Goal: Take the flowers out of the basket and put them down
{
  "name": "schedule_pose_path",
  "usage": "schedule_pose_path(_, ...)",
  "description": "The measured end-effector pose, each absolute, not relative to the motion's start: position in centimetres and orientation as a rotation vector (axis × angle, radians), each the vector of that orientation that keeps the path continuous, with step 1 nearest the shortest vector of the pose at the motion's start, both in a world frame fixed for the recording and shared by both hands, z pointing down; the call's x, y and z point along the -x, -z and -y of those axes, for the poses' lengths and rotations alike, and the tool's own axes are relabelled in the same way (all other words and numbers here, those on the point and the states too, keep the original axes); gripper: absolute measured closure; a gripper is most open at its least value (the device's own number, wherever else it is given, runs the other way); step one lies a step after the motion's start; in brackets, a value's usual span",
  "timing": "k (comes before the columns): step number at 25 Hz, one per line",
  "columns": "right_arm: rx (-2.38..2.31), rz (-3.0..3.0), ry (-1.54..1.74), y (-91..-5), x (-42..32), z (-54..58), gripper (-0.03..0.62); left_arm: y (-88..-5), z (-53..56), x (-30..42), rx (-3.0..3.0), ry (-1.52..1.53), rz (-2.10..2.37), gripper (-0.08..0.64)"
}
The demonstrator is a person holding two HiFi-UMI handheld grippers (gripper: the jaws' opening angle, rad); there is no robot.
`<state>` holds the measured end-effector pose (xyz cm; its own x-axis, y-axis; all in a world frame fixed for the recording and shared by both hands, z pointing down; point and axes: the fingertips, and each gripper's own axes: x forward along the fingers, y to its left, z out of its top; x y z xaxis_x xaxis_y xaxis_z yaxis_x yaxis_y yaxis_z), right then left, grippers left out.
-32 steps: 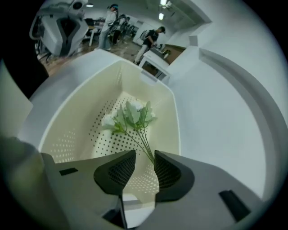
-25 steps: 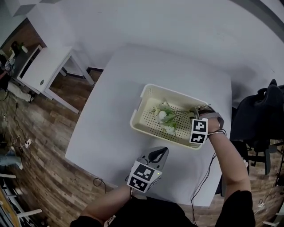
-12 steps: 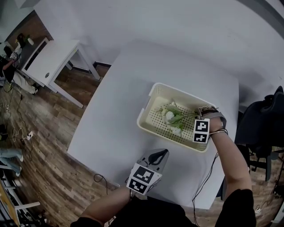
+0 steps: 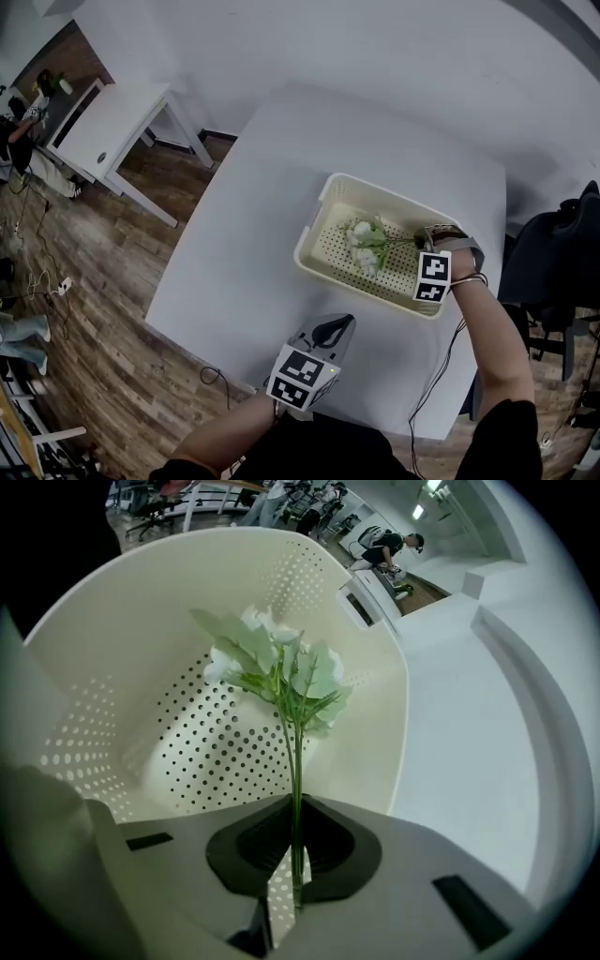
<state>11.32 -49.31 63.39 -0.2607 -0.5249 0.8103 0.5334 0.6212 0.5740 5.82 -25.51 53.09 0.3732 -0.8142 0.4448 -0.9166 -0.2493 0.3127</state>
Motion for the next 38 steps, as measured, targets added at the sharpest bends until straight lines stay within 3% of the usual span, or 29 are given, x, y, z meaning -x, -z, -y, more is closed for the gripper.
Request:
schedule_pose_path(21, -0.341, 1.838, 0.778, -54.6, -10.5, 44.7, 0.569, -49.7, 21.2, -2.4, -2.171, -0.224, 1.528, 0.554)
schedule_pose_path(38, -0.697, 2.36, 0.458, -43.4, -3.0, 34.1, 0.571, -47.2, 14.8, 3.7, -2.217, -0.203, 1.551, 0.554)
